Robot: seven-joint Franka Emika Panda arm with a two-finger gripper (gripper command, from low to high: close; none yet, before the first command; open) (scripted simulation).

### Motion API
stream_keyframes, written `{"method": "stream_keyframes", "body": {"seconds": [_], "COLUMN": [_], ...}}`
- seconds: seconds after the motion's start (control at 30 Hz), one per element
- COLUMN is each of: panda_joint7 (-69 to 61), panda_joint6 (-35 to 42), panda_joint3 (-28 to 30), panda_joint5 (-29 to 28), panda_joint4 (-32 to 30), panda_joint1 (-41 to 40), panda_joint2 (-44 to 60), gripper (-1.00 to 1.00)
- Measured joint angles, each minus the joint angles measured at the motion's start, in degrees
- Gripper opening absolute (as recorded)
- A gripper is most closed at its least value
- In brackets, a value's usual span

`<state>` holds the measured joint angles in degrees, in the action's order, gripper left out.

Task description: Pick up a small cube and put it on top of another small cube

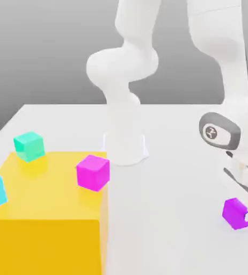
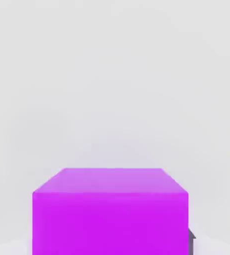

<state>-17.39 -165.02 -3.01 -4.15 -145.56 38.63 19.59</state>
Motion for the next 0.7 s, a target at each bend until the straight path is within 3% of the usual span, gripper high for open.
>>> {"method": "stream_keyframes", "body": {"seconds": [0.2,0.43,0.7], "panda_joint7": [-4.3,-15.43,-25.29], "panda_joint6": [10.71,28.02,46.85], "panda_joint3": [0.05,6.4,17.11], "panda_joint5": [3.08,3.61,-0.6], "panda_joint4": [-0.58,4.85,10.97], "panda_joint1": [-2.59,-16.07,-26.81], "panda_joint2": [-11.48,-23.94,-36.52], "gripper": [-1.0,-1.0,-1.0]}}
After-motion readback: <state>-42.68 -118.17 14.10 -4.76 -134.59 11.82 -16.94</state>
